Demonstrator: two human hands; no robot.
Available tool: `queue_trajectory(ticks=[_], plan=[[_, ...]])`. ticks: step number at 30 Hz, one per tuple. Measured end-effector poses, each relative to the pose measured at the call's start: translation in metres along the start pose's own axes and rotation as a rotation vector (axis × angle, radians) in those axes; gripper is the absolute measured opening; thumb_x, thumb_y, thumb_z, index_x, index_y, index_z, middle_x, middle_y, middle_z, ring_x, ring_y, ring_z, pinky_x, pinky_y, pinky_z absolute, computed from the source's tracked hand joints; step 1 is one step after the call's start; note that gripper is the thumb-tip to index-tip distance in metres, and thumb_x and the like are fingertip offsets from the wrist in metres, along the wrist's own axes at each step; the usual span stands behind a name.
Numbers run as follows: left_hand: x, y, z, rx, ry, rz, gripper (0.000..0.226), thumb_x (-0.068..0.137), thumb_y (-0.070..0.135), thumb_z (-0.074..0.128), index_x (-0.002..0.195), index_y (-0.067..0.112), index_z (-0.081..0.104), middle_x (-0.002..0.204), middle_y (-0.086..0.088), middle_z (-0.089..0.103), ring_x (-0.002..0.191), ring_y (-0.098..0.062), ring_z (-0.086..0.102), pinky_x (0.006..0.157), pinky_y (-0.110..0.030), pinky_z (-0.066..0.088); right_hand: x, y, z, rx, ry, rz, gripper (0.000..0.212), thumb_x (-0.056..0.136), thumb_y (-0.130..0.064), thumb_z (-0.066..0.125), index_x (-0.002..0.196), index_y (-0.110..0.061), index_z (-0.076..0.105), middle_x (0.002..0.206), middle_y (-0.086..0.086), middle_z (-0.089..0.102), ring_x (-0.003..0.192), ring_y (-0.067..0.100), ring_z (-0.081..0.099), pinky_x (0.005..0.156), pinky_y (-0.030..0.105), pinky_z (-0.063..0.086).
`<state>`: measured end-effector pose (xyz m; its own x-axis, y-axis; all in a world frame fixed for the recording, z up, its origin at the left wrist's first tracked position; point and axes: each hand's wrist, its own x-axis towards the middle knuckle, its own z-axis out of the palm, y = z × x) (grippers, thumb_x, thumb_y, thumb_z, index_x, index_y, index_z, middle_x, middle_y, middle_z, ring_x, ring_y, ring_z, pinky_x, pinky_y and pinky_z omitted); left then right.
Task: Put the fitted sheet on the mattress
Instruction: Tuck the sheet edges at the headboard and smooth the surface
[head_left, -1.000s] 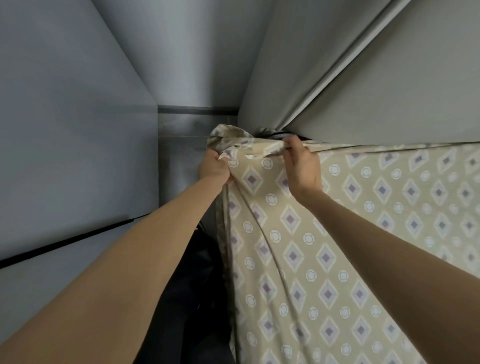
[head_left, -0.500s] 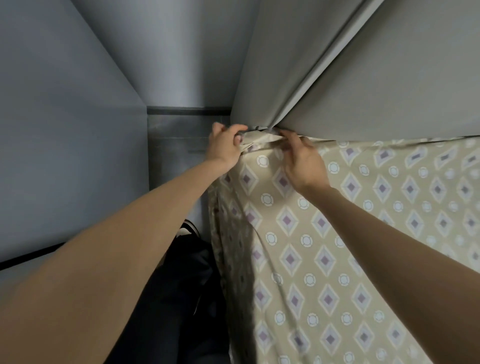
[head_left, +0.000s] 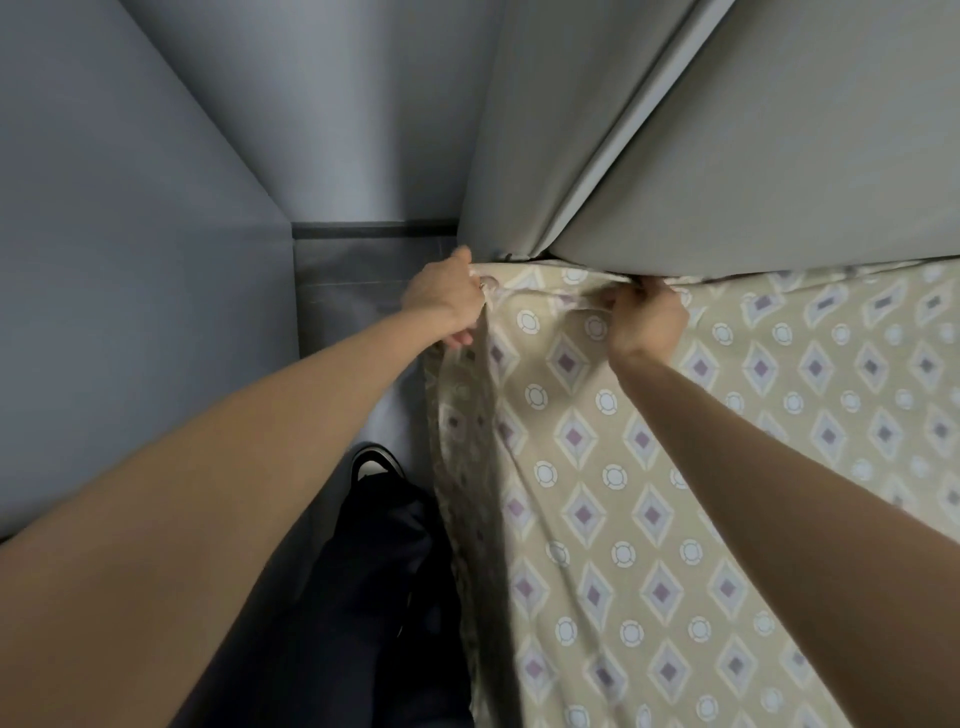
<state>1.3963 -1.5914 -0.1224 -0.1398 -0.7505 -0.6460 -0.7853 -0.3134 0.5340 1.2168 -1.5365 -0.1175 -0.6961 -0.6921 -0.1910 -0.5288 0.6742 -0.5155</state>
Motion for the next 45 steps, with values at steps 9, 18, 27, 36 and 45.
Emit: queue_trajectory(ticks=[9, 18, 27, 36, 45], plan=[[0.024, 0.010, 0.003, -0.912, 0.188, -0.348, 0.031, 0.100, 0.010, 0.028, 0.126, -0.003, 0.041, 0.112, -0.022, 0.066, 0.063, -0.021, 0.071, 0.050, -0.027, 0.058, -0.023, 0.014, 0.005, 0.116, -0.204, -0.189, 0.031, 0.097, -0.023, 0.034, 0.127, -0.014, 0.037, 0.122, 0.010, 0.054, 0.115, 0.028, 0.041, 0.094, 0.042, 0.037], [0.028, 0.010, 0.015, -1.197, 0.160, -0.494, 0.037, 0.103, 0.003, 0.024, 0.127, -0.017, 0.044, 0.118, -0.030, 0.062, 0.107, -0.033, 0.065, 0.088, -0.034, 0.053, -0.001, 0.044, 0.003, -0.517, -0.315, -0.734, 0.034, 0.097, -0.028, 0.033, 0.127, -0.016, 0.040, 0.132, 0.004, 0.047, 0.126, 0.026, 0.041, 0.108, 0.055, 0.021], [0.045, -0.011, 0.021, -0.632, -0.037, -0.342, 0.031, 0.091, 0.011, 0.053, 0.122, 0.011, 0.050, 0.099, -0.007, 0.062, 0.088, -0.017, 0.062, 0.076, -0.029, 0.055, 0.003, 0.018, 0.030, -0.558, -0.181, -0.616, 0.037, 0.088, -0.026, 0.031, 0.119, -0.018, 0.050, 0.118, 0.003, 0.058, 0.117, 0.026, 0.047, 0.113, 0.060, 0.013], [0.040, -0.007, 0.031, -0.638, 0.027, -0.184, 0.029, 0.075, 0.048, 0.074, 0.092, 0.027, 0.062, 0.094, 0.005, 0.064, 0.092, -0.013, 0.061, 0.077, -0.027, 0.055, 0.015, 0.002, 0.032, -0.587, -0.217, -0.598, 0.043, 0.097, -0.029, 0.026, 0.117, -0.014, 0.060, 0.109, 0.016, 0.067, 0.109, 0.035, 0.056, 0.108, 0.046, 0.030], [0.050, 0.003, 0.035, -0.241, 0.257, -0.097, 0.018, 0.081, 0.041, 0.067, 0.090, 0.026, 0.071, 0.097, 0.001, 0.070, 0.076, -0.022, 0.069, 0.065, -0.035, 0.062, 0.008, 0.030, 0.033, -0.566, -0.210, -0.856, 0.050, 0.089, -0.021, 0.038, 0.138, -0.014, 0.042, 0.131, 0.004, 0.053, 0.126, 0.023, 0.045, 0.117, 0.050, 0.015]])
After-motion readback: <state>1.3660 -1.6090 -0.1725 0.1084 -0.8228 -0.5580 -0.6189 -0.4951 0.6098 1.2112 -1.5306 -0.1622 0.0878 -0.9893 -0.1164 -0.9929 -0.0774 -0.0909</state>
